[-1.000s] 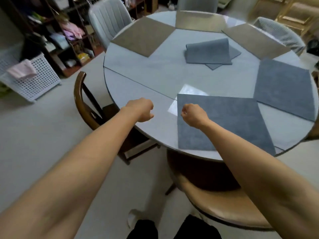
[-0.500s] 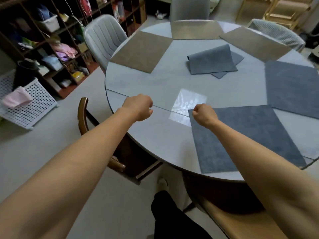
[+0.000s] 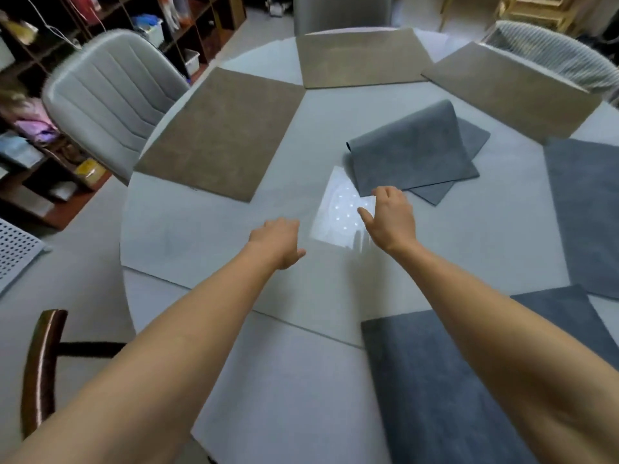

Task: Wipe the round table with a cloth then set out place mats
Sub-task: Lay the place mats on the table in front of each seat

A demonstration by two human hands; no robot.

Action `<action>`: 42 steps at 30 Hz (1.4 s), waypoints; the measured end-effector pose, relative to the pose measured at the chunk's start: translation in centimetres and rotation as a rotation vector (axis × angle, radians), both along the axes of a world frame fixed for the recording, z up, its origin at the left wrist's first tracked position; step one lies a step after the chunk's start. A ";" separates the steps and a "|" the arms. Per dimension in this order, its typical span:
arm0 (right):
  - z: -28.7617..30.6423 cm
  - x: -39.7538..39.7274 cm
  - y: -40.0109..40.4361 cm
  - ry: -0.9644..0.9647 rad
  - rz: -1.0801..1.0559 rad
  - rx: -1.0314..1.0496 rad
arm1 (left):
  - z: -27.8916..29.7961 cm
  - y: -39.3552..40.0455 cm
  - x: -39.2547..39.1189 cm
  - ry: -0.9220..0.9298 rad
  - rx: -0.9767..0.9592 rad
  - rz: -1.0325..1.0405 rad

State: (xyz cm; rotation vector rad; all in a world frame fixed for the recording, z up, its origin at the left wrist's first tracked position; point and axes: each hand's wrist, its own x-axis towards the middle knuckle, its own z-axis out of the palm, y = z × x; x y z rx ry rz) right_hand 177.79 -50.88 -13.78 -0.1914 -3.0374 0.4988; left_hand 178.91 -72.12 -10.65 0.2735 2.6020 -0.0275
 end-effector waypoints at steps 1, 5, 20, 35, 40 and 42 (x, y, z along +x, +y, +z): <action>-0.6 -1.8 0.0 0.003 0.021 0.036 | -1.0 0.8 -1.5 -0.046 -0.004 0.005; -2.8 -8.2 -0.2 -0.053 0.083 0.152 | -4.7 3.2 -6.3 -0.103 0.042 0.045; -5.5 -20.2 0.5 -0.216 0.098 0.370 | -9.2 4.1 -8.5 -0.177 0.042 0.011; 5.4 -4.9 -7.6 0.349 0.228 0.359 | -2.6 1.8 -6.6 -0.042 0.807 0.255; 9.6 0.4 -9.8 0.329 0.048 0.348 | 1.2 -3.2 -3.3 0.050 0.566 0.114; 10.9 3.5 -11.2 0.346 0.025 0.367 | 2.8 -5.4 -1.6 0.001 0.623 0.095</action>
